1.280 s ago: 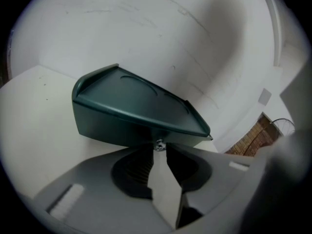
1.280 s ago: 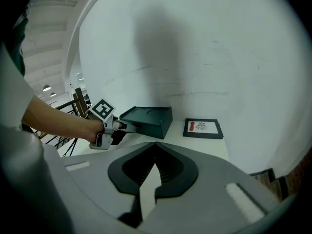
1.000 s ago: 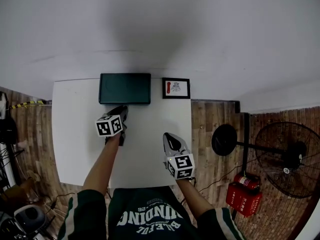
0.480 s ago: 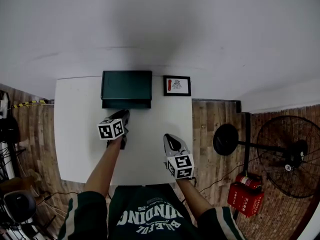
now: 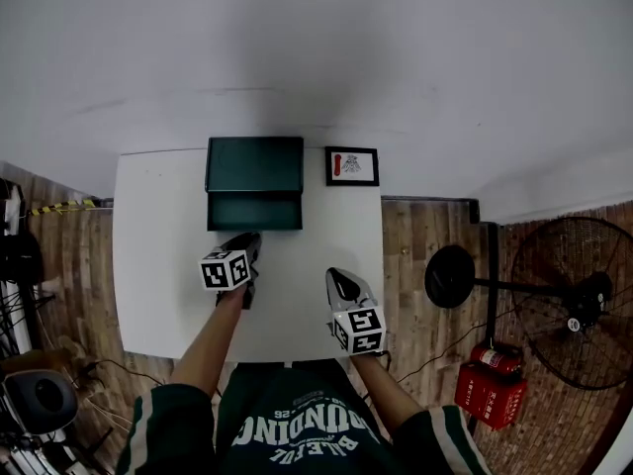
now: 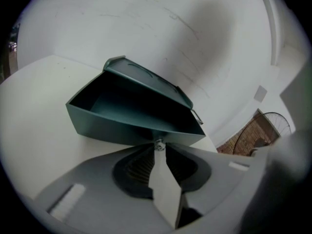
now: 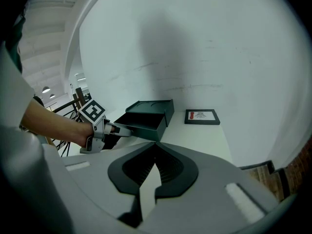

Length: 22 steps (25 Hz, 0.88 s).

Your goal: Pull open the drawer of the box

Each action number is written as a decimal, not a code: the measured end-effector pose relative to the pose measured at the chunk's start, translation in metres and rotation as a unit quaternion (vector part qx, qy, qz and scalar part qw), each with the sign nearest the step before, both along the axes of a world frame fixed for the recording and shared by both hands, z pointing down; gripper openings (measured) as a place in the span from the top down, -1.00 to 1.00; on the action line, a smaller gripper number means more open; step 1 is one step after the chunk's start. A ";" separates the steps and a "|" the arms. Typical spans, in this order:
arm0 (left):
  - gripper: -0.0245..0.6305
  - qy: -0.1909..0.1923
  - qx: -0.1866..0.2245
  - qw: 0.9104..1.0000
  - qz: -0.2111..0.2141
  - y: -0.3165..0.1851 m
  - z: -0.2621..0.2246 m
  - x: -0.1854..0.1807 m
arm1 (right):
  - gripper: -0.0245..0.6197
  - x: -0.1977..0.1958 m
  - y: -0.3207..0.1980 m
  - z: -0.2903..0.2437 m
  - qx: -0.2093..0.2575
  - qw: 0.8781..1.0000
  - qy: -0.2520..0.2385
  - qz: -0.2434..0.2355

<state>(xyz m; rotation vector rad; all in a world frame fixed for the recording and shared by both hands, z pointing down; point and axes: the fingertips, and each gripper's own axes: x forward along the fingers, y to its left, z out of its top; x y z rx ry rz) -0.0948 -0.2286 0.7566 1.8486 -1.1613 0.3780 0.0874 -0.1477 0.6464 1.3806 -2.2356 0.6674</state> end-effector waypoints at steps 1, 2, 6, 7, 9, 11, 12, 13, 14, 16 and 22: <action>0.53 0.000 -0.002 1.000 0.001 0.004 0.001 0.000 | 0.92 0.001 0.001 0.000 0.000 1.000 0.000 0.000; 0.54 0.001 -0.004 1.000 0.001 0.008 0.002 0.001 | 0.92 0.001 0.002 0.000 0.000 1.000 0.000 0.001; 0.53 0.001 -0.009 1.000 0.001 0.021 0.004 0.001 | 0.92 0.002 0.008 0.000 -0.001 1.000 0.000 0.004; 0.53 0.001 -0.010 1.000 0.000 0.024 0.005 0.001 | 0.92 0.002 0.010 0.000 -0.002 1.000 0.000 0.004; 0.53 0.003 -0.010 1.000 -0.002 0.026 0.005 0.000 | 0.92 0.002 0.013 0.002 -0.003 1.000 0.000 0.004; 0.53 0.004 -0.010 1.000 -0.003 0.027 0.005 -0.001 | 0.92 0.000 0.015 0.002 -0.004 1.000 0.000 0.003; 0.53 0.003 -0.010 1.000 -0.003 0.027 0.004 -0.001 | 0.92 0.000 0.016 0.001 -0.003 1.000 0.000 0.003; 0.53 0.003 -0.009 1.000 -0.001 0.026 0.004 -0.001 | 0.92 -0.001 0.016 0.000 -0.003 1.000 0.000 0.003; 0.53 0.002 -0.009 1.000 0.001 0.026 0.004 -0.001 | 0.92 -0.001 0.016 0.000 -0.002 1.000 0.000 0.003; 0.53 -0.003 -0.008 1.000 0.008 0.027 0.005 -0.002 | 0.92 -0.002 0.016 -0.002 0.001 1.000 -0.001 0.004; 0.54 -0.013 0.009 0.999 0.037 0.050 -0.009 -0.006 | 0.92 -0.003 0.007 -0.010 0.012 1.000 0.000 0.001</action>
